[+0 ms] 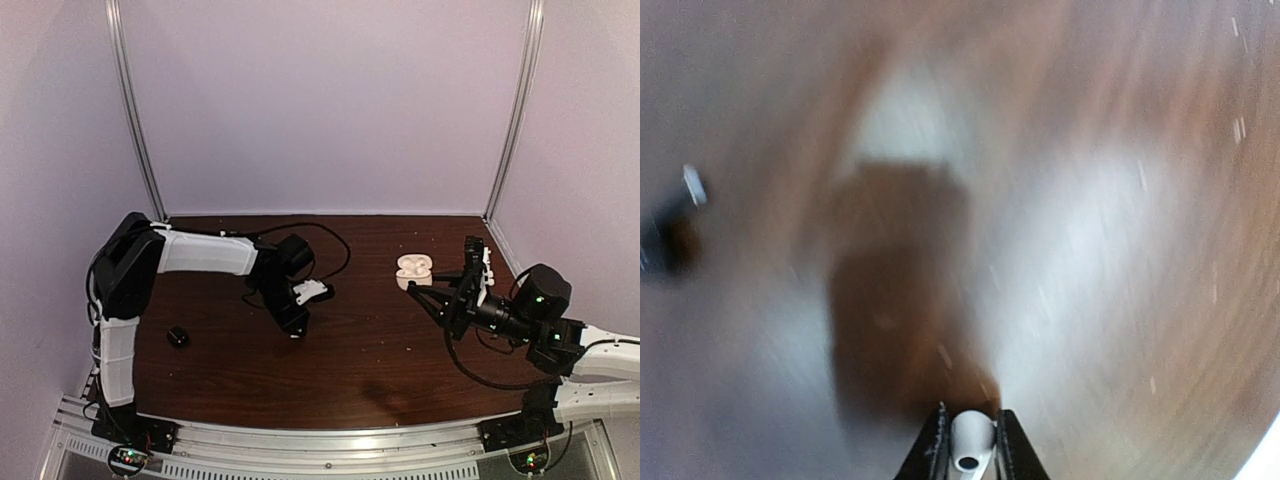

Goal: Insert the wireless bluetooth earbuds into the charging case
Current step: Move the left earbud to the center of the board, then pick up the left earbud from the center of the board.

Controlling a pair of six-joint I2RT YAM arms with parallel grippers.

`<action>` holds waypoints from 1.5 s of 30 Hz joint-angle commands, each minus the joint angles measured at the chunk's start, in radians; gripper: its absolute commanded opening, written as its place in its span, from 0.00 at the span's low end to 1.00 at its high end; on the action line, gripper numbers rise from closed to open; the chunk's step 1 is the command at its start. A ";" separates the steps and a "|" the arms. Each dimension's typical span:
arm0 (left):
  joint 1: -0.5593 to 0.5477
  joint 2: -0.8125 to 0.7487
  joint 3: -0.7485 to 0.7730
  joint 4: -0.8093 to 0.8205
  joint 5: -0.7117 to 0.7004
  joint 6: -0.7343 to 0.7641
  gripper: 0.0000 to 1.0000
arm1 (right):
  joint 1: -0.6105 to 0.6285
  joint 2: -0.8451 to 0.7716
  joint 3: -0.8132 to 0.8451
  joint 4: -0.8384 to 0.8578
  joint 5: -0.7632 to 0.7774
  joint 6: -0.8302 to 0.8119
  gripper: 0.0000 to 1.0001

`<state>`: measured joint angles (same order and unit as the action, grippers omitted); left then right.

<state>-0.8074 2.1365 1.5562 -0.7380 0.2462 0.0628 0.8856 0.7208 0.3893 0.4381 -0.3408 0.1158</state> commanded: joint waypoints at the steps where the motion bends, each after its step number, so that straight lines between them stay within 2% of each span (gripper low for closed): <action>1: -0.020 -0.128 -0.185 -0.031 -0.016 -0.059 0.15 | -0.005 0.003 0.031 0.047 -0.022 0.011 0.00; 6: -0.033 -0.234 -0.330 -0.052 -0.052 -0.126 0.15 | -0.005 0.013 0.031 0.062 -0.029 0.019 0.00; 11: -0.060 -0.261 -0.364 -0.119 -0.124 -0.148 0.18 | -0.005 0.022 0.040 0.057 -0.036 0.018 0.00; 21: -0.084 -0.213 -0.257 -0.249 -0.227 -0.152 0.30 | -0.005 0.019 0.033 0.057 -0.034 0.016 0.00; 31: -0.118 -0.142 -0.138 -0.311 -0.231 -0.147 0.40 | -0.005 0.000 0.025 0.041 -0.025 0.009 0.00; 45: -0.123 -0.092 -0.088 -0.352 -0.286 -0.153 0.31 | -0.005 -0.032 0.008 0.030 -0.018 0.007 0.00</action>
<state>-0.9287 2.0262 1.4475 -1.0592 -0.0208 -0.0818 0.8856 0.7036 0.3908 0.4591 -0.3630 0.1268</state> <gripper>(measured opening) 0.320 0.235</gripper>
